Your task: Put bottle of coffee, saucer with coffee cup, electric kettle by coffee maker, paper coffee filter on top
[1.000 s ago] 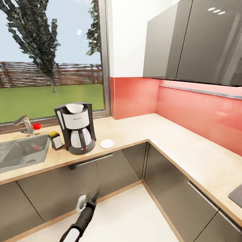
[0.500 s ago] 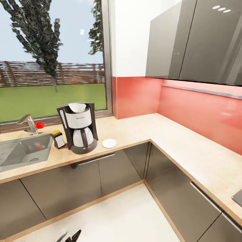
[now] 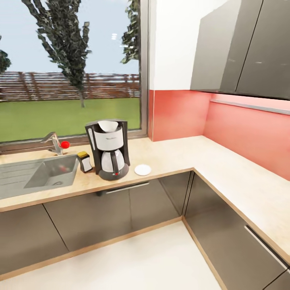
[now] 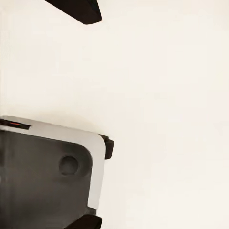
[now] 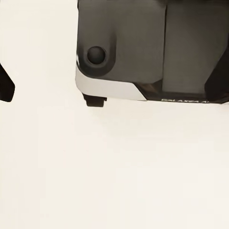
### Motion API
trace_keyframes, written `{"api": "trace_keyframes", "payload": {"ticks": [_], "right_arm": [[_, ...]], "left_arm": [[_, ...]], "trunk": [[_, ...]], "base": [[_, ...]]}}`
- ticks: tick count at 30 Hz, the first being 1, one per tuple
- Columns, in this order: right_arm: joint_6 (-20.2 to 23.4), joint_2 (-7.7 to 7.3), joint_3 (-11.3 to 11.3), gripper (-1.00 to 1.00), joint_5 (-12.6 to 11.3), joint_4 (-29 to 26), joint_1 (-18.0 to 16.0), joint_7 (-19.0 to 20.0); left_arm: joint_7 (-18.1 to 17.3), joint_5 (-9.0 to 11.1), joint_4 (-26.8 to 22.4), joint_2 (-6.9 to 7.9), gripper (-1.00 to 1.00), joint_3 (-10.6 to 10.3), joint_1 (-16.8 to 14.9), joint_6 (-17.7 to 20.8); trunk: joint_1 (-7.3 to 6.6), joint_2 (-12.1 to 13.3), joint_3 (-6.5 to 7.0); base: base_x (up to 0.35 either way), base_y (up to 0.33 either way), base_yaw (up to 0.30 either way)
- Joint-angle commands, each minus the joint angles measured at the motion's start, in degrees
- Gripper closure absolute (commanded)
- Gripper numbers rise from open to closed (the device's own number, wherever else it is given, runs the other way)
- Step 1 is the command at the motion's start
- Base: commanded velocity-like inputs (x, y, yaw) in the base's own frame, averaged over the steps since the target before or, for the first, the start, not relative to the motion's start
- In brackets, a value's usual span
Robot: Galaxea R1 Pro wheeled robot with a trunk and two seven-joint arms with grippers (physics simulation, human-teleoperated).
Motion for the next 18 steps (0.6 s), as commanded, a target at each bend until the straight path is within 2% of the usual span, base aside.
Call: {"api": "trace_keyframes", "payload": {"ticks": [1, 3, 6, 10, 16, 18], "right_arm": [[-0.14, 0.01, 0.48, -1.0, -0.53, 0.02, -0.04, -0.18], [-0.14, -0.02, 0.48, -1.0, -0.53, 0.02, -0.04, -0.2], [-0.18, -0.03, 0.48, -1.0, -0.48, 0.02, -0.04, -0.2], [-0.26, -0.17, 0.51, -1.0, -0.42, 0.02, -0.04, -0.15], [-0.32, -0.35, 0.56, -1.0, -0.31, 0.02, -0.04, 0.08], [-0.32, -0.34, 0.56, -1.0, -0.33, 0.02, -0.04, 0.12]], "left_arm": [[0.68, -1.55, 0.45, -0.04, -1.0, 0.37, 0.47, -0.1], [1.73, -3.79, 1.47, -0.17, -1.0, 0.34, 1.17, -0.02], [2.31, -5.14, 3.58, -0.27, -1.0, 0.31, 1.63, 0.01], [3.5, -5.85, 4.89, -0.25, -1.0, 0.26, 1.9, 0.03], [7.85, -6.12, 5.34, -0.23, -1.0, 0.08, 3.05, 0.03], [8.21, -6.13, 5.36, -0.23, -1.0, 0.07, 3.12, 0.05]], "trunk": [[0.03, -0.12, -0.18], [0.03, -0.12, -0.28], [0.03, -0.12, -0.39], [0.03, -0.12, -0.43], [0.03, -0.12, -0.44], [0.03, -0.12, -0.44]], "base": [[0.0, 0.0, 0.221], [0.0, 0.0, 0.218], [0.0, 0.0, 0.14], [0.0, 0.0, 0.041], [0.0, 0.0, 0.008], [0.0, 0.0, 0.0]]}}
